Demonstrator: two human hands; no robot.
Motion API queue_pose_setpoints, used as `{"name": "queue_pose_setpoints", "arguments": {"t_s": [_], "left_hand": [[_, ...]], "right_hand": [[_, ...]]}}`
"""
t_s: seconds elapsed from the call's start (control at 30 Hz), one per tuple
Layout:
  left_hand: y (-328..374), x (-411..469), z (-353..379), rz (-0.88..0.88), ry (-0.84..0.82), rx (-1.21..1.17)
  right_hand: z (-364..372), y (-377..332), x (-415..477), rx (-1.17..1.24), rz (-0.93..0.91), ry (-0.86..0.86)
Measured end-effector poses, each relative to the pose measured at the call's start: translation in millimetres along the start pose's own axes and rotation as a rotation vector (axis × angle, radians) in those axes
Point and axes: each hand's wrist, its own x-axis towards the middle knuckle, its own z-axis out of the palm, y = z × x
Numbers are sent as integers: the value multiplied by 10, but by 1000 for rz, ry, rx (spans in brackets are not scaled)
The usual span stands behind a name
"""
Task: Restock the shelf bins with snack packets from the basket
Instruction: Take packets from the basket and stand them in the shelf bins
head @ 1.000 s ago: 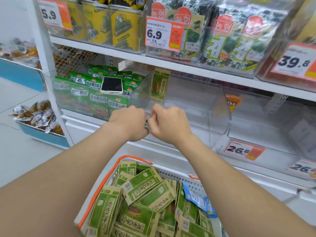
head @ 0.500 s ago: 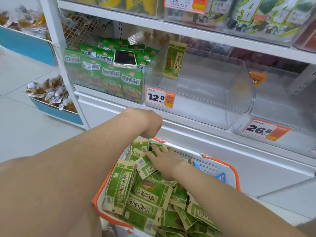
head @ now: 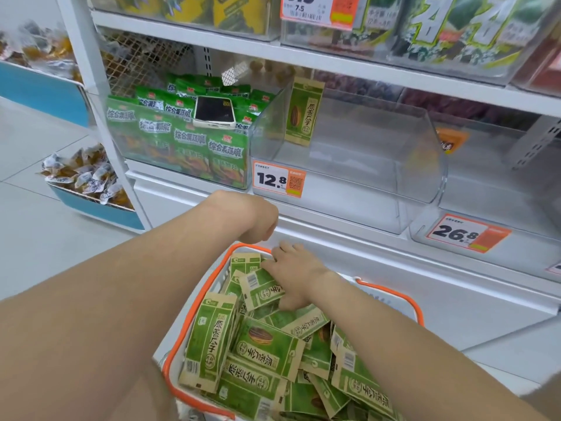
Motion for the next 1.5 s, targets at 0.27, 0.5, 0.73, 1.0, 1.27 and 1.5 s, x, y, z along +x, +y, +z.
{"name": "queue_pose_setpoints", "arguments": {"t_s": [0.27, 0.5, 0.73, 1.0, 1.27, 1.5], "left_hand": [[-91, -121, -104, 88, -40, -125], [-153, -250, -225, 203, 95, -450], [-252, -196, -266, 235, 279, -691], [-3, -227, -399, 198, 187, -1436], [255, -140, -387, -17, 737, -1512], [233, -85, -503, -118, 878, -1776]], "right_hand": [[-907, 366, -222, 712, 203, -266], [-1448, 734, -571, 1063, 355, -268], [-1647, 1037, -773, 1467, 313, -80], [-1601, 1084, -585, 1155, 462, 758], [-1715, 935, -482, 1323, 506, 855], [-1796, 923, -511, 1721, 519, 684]]}}
